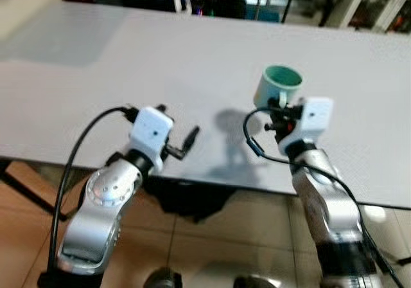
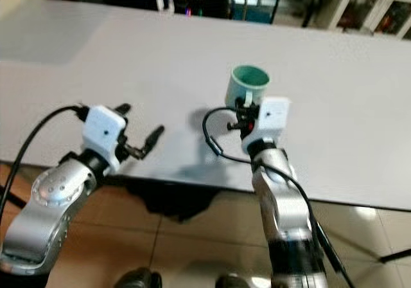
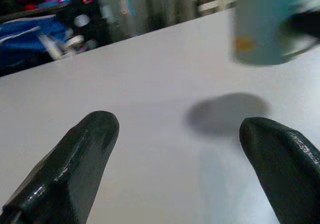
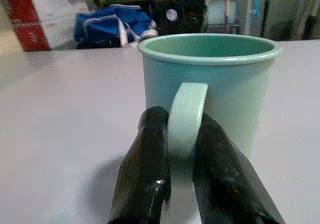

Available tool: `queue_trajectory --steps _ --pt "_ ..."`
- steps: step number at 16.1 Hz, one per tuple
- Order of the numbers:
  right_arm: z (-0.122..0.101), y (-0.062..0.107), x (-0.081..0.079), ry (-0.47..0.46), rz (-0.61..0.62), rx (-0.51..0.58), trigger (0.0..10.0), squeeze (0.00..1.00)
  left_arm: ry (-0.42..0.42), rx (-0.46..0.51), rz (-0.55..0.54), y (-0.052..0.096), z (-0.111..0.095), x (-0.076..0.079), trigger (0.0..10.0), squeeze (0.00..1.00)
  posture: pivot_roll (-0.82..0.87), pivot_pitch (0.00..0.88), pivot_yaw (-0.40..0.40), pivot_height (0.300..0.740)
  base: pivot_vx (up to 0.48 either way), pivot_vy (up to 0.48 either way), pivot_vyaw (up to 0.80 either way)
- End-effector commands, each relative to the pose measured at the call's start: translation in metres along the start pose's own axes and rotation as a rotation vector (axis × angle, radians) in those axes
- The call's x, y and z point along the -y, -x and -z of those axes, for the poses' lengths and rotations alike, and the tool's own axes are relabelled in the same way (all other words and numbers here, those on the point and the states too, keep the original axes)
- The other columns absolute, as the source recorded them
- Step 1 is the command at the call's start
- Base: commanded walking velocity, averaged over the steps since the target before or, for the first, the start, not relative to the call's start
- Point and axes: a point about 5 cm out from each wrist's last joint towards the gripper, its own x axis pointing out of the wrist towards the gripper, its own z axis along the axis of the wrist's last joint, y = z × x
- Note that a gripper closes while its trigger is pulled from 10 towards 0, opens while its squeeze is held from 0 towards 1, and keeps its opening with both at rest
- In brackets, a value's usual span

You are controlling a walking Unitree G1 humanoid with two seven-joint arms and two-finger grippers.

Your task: Setting the table

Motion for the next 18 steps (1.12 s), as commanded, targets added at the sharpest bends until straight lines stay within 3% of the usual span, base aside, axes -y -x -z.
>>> queue_trajectory --steps 1,7,9,12,14,16,18 --pt "0.002 -0.007 0.011 0.024 0.035 0.003 10.0 0.0 -0.006 0.008 0.064 0.001 -0.004 0.008 10.0 0.0 0.02 0.138 -0.026 0.74 0.0 0.0 0.0" --pt "0.027 -0.035 0.033 0.112 0.093 -0.089 10.0 0.0 -0.018 -0.019 0.093 0.005 -0.001 0.011 10.0 0.0 0.03 0.155 -0.035 0.74 0.0 0.0 0.0" --pt "0.035 -0.046 0.053 0.039 0.185 -0.161 10.0 0.0 0.002 -0.023 0.119 0.007 -0.001 0.017 10.0 0.0 0.04 0.173 -0.038 0.74 0.0 0.0 0.0" --pt "0.042 -0.048 0.057 -0.034 0.201 -0.225 10.0 0.0 0.034 -0.009 0.166 0.008 -0.004 0.026 10.0 0.0 0.06 0.182 -0.049 0.74 0.0 0.0 0.0" --pt "0.045 -0.05 0.057 -0.113 0.207 -0.251 10.0 0.0 0.099 -0.013 0.239 0.014 -0.006 0.036 10.0 0.0 0.07 0.184 -0.058 0.74 0.0 0.0 0.0" --pt "0.045 -0.052 0.054 -0.128 0.19 -0.249 10.0 1.0 0.102 -0.017 0.248 0.018 -0.007 0.037 10.0 0.0 0.06 0.189 -0.059 0.74 0.0 0.0 0.0" --pt "0.045 -0.052 0.054 -0.13 0.188 -0.248 10.0 1.0 0.106 -0.019 0.246 0.018 -0.006 0.036 10.0 0.0 0.06 0.188 -0.057 0.74 0.0 0.0 0.0"
